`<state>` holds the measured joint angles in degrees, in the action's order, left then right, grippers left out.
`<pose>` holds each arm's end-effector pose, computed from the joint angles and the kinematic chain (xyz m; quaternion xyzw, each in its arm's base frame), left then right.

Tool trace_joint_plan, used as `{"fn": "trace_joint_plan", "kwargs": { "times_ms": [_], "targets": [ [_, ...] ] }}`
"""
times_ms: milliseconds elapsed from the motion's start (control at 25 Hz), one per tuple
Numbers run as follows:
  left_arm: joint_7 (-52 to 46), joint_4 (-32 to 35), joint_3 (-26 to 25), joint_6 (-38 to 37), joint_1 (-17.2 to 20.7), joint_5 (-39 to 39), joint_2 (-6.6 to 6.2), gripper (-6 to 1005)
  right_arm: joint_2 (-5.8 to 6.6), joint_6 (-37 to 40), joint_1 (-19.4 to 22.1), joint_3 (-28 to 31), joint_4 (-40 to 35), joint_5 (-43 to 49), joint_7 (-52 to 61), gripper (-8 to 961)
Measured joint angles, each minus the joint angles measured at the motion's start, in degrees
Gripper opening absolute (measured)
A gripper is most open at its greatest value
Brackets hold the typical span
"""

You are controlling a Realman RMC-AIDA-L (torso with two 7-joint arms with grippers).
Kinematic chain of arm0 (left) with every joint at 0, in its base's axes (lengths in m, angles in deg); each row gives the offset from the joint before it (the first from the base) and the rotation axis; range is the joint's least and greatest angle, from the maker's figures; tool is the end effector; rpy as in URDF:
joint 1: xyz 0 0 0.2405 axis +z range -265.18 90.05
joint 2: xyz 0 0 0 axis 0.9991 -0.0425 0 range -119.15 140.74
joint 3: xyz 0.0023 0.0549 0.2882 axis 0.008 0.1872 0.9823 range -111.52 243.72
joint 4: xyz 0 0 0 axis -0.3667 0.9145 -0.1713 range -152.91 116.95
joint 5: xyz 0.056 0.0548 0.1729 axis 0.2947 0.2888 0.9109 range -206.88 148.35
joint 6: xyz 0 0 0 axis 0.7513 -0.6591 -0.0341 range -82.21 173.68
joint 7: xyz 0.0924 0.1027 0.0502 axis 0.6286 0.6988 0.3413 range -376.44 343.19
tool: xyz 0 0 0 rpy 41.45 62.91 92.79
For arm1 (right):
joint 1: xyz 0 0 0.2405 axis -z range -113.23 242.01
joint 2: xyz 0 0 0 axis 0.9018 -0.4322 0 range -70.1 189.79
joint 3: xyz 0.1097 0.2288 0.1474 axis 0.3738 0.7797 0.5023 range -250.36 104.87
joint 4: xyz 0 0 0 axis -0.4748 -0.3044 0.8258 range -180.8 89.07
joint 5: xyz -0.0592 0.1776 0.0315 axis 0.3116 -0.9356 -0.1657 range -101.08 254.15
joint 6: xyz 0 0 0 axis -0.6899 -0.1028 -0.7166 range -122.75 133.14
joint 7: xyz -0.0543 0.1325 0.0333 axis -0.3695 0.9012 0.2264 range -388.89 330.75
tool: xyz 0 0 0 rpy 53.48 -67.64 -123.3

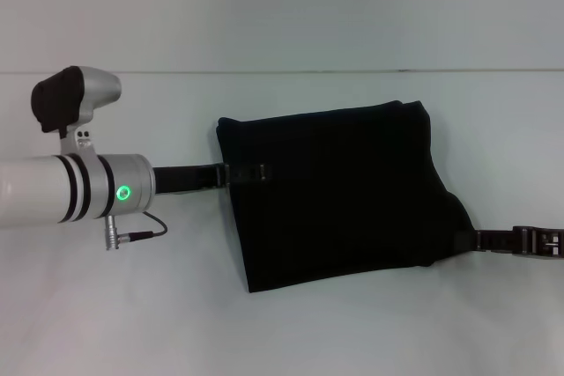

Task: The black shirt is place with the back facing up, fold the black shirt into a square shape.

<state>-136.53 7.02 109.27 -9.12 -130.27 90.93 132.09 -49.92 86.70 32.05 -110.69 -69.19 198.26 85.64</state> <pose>-0.2666 0.4062 -0.0769 -0.7911 -0.5493 -0.1831 0.1971 0.3366 0.3384 0.0037 -0.8002 0.5625 0.1847 0.0960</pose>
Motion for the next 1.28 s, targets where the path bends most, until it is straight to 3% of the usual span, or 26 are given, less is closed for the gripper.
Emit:
{"fn": "trace_joint_plan", "kwargs": {
  "times_ms": [400, 840, 1280],
  "targets": [
    [0.53, -0.04, 0.42, -2.14, -0.59, 0.04, -0.19, 934, -0.15, -0.35, -0.31, 0.07, -0.15, 0.05, -0.01, 419],
    [3.07, 0.07, 0.42, -1.59, -0.2, -0.1, 0.19, 750, -0.52, -1.62, -0.05, -0.36, 0.37, 0.35, -0.02, 418],
    [3.1, 0.3, 0.42, -1.79, -0.63, -0.21, -0.11, 266, -1.44, -1.61, 0.4, -0.64, 0.5, 1.05, -0.5, 417]
  ]
}}
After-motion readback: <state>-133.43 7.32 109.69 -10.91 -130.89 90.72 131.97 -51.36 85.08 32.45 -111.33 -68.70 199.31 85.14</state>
